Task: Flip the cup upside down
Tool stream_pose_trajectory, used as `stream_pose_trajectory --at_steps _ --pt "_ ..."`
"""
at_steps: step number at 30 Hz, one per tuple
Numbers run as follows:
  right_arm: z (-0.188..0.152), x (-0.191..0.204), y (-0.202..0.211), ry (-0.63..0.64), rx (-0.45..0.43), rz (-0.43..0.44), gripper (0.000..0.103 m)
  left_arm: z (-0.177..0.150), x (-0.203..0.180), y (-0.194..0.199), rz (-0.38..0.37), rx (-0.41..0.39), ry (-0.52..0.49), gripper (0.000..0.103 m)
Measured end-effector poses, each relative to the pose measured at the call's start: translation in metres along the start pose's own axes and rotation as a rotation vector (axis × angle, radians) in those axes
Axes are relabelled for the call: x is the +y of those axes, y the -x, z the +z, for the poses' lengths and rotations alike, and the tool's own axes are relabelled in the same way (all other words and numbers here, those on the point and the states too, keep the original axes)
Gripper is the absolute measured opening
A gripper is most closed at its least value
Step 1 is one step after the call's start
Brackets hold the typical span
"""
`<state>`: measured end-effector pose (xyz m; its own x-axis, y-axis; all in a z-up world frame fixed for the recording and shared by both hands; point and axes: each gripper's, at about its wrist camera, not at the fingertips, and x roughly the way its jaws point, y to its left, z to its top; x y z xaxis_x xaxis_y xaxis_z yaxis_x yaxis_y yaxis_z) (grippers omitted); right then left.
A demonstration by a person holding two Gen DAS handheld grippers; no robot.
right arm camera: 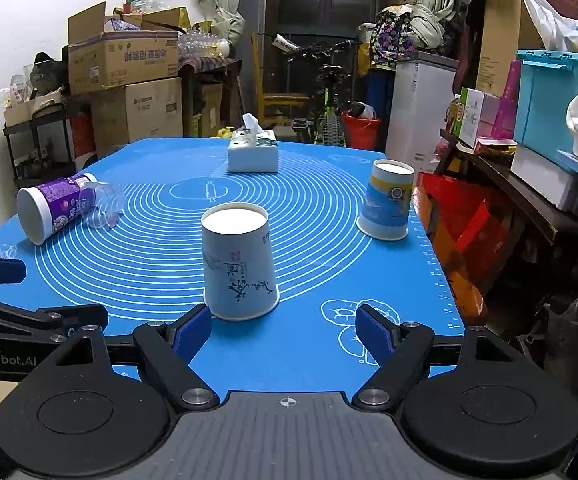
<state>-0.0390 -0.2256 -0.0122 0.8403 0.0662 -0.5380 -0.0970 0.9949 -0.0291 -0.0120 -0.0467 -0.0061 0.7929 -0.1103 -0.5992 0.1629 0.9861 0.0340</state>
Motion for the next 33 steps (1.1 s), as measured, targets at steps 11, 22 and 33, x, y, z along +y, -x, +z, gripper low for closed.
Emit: stream_pose_trajectory --at_steps 11,22,33 --pt "-0.0001 -0.0044 -0.0001 -0.005 0.010 -0.016 0.082 -0.0018 -0.0023 -0.0008 -0.007 0.010 -0.004 0.099" --pt "-0.0007 -0.0051 -0.0003 -0.004 0.013 -0.015 0.082 -0.0010 -0.0010 -0.0015 -0.005 0.012 -0.003 0.099" --pt "-0.0016 -0.0051 -0.0013 -0.006 0.015 -0.016 0.082 -0.0016 -0.0021 -0.0017 -0.006 0.018 -0.014 0.099"
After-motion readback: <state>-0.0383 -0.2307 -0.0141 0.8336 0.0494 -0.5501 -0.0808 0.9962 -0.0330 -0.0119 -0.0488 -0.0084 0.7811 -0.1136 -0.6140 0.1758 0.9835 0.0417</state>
